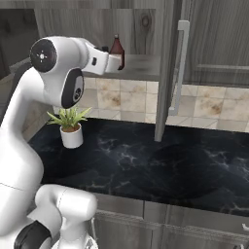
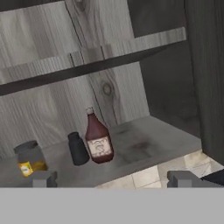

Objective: Collect the turmeric, ketchup, and shaker from the cabinet and place them next to the stove.

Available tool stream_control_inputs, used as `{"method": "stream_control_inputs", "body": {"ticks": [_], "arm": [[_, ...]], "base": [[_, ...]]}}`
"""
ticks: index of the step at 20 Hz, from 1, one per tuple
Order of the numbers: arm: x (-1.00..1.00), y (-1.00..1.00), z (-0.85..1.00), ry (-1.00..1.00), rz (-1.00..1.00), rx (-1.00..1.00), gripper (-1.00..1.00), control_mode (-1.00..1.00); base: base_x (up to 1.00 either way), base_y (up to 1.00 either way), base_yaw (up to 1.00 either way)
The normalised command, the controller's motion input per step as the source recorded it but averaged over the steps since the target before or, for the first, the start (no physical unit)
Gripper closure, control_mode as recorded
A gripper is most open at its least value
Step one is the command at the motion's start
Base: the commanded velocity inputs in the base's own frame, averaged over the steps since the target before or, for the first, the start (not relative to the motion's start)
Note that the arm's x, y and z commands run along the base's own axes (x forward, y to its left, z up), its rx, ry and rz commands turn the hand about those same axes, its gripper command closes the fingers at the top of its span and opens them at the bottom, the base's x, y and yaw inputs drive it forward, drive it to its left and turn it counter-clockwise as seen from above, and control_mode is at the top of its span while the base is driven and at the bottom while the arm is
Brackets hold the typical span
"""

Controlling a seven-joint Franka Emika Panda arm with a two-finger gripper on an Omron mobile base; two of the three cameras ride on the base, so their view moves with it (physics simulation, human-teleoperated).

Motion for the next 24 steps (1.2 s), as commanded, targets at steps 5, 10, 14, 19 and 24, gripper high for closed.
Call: {"method": "stream_control_inputs", "body": {"ticks": [5, 10, 14, 19, 24], "arm": [[0.45, 0.16, 0.00, 0.00, 0.04, -0.10, -1.00, -1.00], [0.34, 0.11, 0.00, 0.00, 0.03, -0.08, -1.00, -1.00], [0.18, 0.00, 0.00, 0.00, 0.01, -0.02, -1.00, -1.00], [0.27, -0.11, 0.00, 0.01, 0.00, 0.00, -1.00, -1.00], [0.53, -0.03, 0.00, 0.02, 0.00, 0.00, -1.00, -1.00]], "base": [[0.00, 0.00, 0.00], [0.00, 0.00, 0.00], [0.00, 0.00, 0.00], [0.00, 0.00, 0.00], [0.00, 0.00, 0.00]]}}
